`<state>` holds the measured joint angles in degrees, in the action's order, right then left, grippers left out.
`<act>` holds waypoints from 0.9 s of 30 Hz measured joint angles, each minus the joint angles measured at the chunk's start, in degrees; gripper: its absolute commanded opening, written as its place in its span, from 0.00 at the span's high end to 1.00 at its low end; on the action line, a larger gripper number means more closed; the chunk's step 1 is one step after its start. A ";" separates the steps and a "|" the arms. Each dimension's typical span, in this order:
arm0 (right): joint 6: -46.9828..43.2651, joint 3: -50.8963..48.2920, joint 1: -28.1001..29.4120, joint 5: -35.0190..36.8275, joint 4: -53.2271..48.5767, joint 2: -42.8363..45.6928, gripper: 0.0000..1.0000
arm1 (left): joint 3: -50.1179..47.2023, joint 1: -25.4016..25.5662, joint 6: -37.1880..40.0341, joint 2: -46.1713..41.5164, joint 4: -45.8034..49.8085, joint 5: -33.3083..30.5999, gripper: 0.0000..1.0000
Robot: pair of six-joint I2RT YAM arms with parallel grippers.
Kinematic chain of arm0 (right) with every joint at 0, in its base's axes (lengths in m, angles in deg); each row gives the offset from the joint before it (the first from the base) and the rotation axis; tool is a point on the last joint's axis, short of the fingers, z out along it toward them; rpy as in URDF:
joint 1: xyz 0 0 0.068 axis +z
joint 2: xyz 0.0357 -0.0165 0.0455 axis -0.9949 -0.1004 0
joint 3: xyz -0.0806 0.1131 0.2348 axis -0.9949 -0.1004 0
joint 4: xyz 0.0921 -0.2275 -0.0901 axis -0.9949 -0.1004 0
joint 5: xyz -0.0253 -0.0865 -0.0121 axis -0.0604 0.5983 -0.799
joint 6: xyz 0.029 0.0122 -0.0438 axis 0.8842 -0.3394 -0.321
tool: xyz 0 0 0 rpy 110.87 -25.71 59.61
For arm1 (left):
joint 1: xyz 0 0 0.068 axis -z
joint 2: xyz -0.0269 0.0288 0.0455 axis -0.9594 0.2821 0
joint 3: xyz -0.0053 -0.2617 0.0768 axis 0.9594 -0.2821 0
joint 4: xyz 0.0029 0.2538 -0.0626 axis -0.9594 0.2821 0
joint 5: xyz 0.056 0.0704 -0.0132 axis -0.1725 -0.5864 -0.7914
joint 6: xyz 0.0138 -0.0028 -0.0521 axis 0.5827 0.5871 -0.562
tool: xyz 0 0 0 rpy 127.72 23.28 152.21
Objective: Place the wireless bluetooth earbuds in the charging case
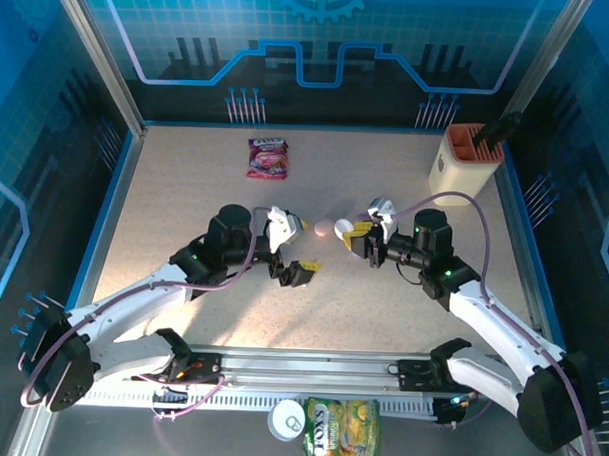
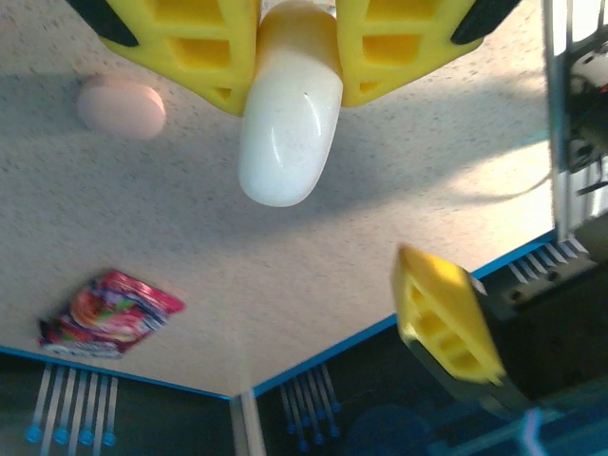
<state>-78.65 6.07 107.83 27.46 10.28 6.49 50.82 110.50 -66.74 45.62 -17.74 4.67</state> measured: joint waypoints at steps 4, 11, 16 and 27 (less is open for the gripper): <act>-3.15 3.41 -0.04 -6.05 -5.49 1.81 0.93 | -0.28 -0.02 1.68 -1.44 0.35 6.71 0.05; -5.31 6.78 0.15 -16.96 -11.26 2.43 0.93 | -0.26 0.02 1.77 -1.16 -1.09 16.22 0.18; -6.95 8.48 3.56 -20.59 -13.09 2.36 0.93 | -0.24 0.13 0.04 0.66 -1.40 19.39 0.28; -10.51 12.37 6.47 -22.91 -15.65 -2.40 0.94 | 0.90 1.66 -2.95 3.93 -3.30 23.65 0.47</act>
<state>-89.17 18.44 114.30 4.55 -5.37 4.09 51.71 112.16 -69.69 49.55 -21.04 28.32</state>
